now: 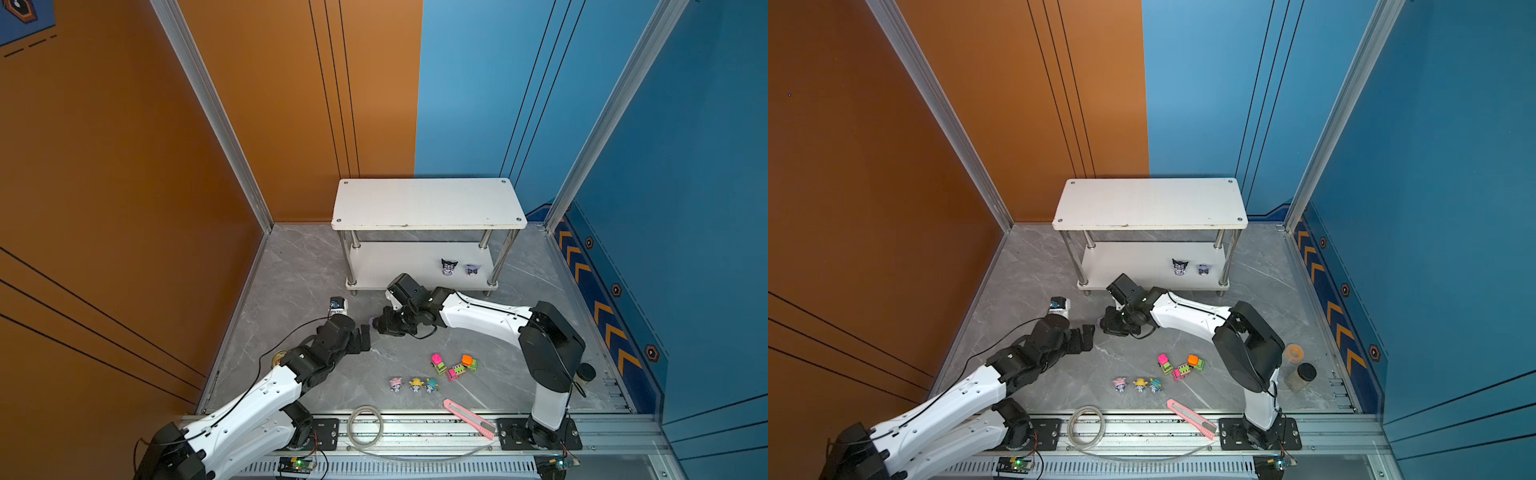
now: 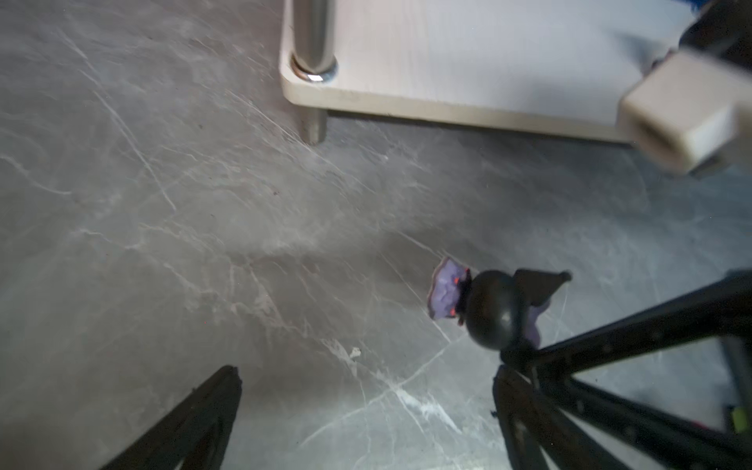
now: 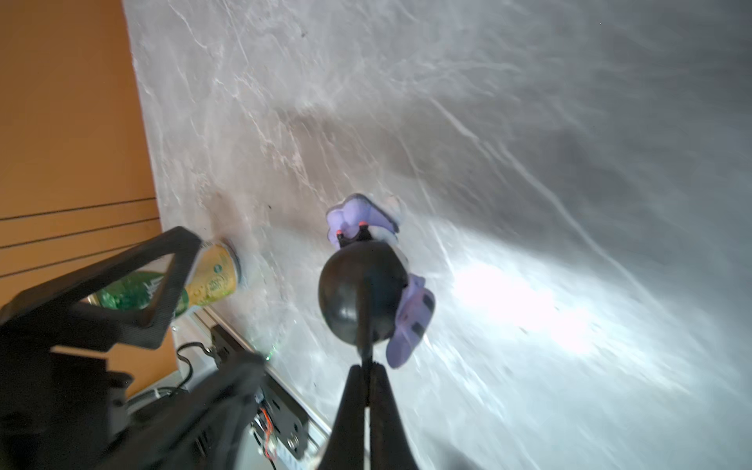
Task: Organize plastic toys on shelves
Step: Pick up the plastic toy from the center of the table, then place the plastic toy at the center of the table.
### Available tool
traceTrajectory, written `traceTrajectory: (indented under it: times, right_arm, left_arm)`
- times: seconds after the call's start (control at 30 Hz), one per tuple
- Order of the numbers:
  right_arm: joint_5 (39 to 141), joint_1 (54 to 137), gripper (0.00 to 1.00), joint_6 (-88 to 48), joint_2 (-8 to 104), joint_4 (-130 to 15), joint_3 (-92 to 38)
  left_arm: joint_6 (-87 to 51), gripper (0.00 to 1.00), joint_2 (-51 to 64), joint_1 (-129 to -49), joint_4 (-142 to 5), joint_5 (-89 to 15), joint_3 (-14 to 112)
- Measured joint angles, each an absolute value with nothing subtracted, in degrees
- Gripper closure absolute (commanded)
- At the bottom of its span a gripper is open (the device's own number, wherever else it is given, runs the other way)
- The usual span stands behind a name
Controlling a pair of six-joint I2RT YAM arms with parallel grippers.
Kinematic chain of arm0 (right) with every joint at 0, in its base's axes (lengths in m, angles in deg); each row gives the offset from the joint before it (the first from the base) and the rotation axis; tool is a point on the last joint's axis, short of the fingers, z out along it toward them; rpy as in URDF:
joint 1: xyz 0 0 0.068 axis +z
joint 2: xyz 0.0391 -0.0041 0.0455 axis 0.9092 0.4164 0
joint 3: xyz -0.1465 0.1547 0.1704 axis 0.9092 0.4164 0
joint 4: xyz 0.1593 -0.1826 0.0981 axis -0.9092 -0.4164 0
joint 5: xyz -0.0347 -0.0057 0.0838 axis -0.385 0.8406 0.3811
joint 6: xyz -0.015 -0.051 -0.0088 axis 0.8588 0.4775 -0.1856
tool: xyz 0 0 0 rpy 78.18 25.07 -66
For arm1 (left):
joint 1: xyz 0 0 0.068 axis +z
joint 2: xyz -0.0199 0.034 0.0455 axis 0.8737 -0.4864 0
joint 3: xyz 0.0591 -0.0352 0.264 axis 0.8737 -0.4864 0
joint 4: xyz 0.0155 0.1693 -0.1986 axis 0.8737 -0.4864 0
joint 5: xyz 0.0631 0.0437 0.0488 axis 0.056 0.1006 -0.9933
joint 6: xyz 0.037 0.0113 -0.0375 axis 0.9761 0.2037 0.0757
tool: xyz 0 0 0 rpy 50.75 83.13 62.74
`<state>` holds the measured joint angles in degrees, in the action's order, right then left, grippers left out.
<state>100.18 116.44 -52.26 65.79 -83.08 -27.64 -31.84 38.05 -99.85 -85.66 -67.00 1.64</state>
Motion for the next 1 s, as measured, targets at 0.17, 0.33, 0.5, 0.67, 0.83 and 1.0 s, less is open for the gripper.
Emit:
traceTrajectory:
  times: [0.17, 0.33, 0.5, 0.67, 0.83, 1.0]
  right_arm:
    - [99.04, 115.28, 1.0, -48.79, 63.58, -92.8, -28.41]
    - [98.49, 114.43, 1.0, -46.97, 61.57, -98.0, -28.41]
    - [97.95, 113.66, 1.0, -45.42, 60.43, -102.4, -29.17]
    - [97.55, 112.48, 1.0, -43.91, 58.86, -106.59, -31.75]
    - [96.37, 112.33, 1.0, -42.73, 57.05, -109.83, -34.53]
    - [95.72, 112.9, 1.0, -42.47, 56.0, -111.64, -34.75]
  left_arm:
    - [-30.07, 0.02, 33.62, -106.52, -85.0, -70.72, 2.07]
    - [-26.47, 0.02, 32.52, -113.27, -79.29, -73.74, 1.53]
    - [-19.45, 0.02, 31.47, -122.67, -68.67, -78.06, -3.08]
    - [-13.55, 0.02, 27.74, -126.67, -63.58, -80.93, -4.13]
    - [-8.48, 0.02, 23.76, -128.07, -58.92, -83.42, -3.46]
    - [-4.72, 0.02, 19.98, -128.46, -56.39, -84.31, -0.02]
